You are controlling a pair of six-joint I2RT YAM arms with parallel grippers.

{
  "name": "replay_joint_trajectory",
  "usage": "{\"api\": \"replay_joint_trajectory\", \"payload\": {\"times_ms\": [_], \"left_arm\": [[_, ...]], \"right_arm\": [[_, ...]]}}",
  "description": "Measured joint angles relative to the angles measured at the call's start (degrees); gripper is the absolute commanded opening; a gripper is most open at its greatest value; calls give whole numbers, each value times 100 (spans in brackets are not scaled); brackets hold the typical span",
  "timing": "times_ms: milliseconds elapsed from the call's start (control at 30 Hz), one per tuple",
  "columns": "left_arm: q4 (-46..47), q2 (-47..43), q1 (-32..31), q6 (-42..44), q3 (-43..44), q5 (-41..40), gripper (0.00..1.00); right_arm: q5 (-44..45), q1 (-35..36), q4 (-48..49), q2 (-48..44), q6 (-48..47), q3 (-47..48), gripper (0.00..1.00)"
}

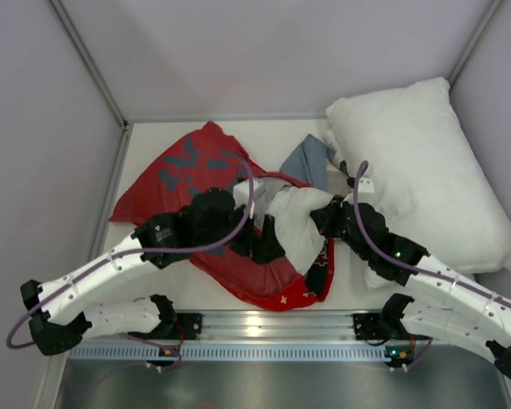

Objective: Remove the pillowcase from the pillow

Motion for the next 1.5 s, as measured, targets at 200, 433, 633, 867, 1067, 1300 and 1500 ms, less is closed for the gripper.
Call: {"api": "replay_joint_trajectory", "payload": {"times_ms": [200, 433, 633, 867, 1067, 1300, 1500], "left_arm": [[46, -24, -2105, -1209, -887, -1718, 99], [-17, 719, -3163, -2208, -1139, -3488, 99], [-588, 2096, -3405, -2699, -529, -4579, 43], [-748, 2210, -3589, -3368, -787, -5112, 8], [-796, 793, -3720, -4129, -2028, -5086, 0], [-673, 249, -3888, -4798, -2723, -5147, 0], [-205, 240, -4481, -4634, -2841, -5333, 0]], "right_arm": [[-525, 0, 354, -146, 313, -339, 0], [-804, 0, 293, -732, 479, -542, 0], [-940, 0, 61, -1058, 538, -542, 0], [-782, 7, -723, -1303, 356, -76, 0], [-376, 7, -1467, -1005, -96, 1515, 0], [369, 17, -2000, -275, -758, 3171, 0], [817, 15, -2181, 466, -916, 3814, 0]]}}
